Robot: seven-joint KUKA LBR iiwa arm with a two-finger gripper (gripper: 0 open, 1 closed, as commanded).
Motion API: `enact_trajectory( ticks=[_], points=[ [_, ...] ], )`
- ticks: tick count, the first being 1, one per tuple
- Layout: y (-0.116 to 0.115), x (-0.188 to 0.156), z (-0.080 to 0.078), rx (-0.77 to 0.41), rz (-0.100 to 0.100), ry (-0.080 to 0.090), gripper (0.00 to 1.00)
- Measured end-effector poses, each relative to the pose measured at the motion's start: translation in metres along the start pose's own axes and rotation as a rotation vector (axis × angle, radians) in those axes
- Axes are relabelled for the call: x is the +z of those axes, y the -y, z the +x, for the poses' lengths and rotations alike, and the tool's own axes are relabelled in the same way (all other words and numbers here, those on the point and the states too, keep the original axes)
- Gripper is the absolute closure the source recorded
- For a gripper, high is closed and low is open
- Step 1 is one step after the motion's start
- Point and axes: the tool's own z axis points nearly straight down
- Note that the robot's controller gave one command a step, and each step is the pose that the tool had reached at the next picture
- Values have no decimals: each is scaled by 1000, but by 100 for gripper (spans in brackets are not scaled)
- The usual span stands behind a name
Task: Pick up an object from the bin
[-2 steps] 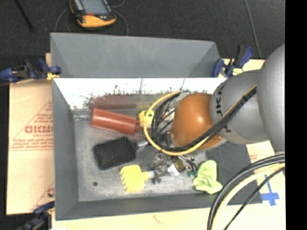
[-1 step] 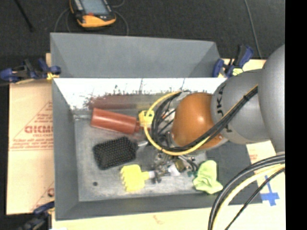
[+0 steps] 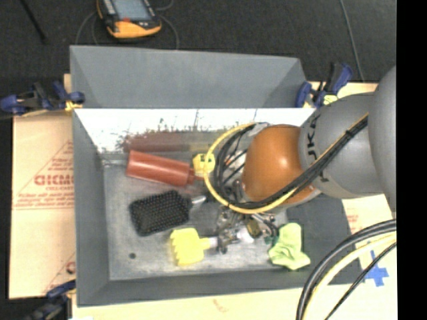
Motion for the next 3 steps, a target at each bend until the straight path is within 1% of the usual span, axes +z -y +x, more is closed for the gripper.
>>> enact_trajectory(
  ticks=[1,2,3],
  points=[
    [0,-23,-1,1,1,5,100],
    [1,-35,-3,2,2,14,100],
    [1,-39,-3,2,2,15,100]
  ],
)
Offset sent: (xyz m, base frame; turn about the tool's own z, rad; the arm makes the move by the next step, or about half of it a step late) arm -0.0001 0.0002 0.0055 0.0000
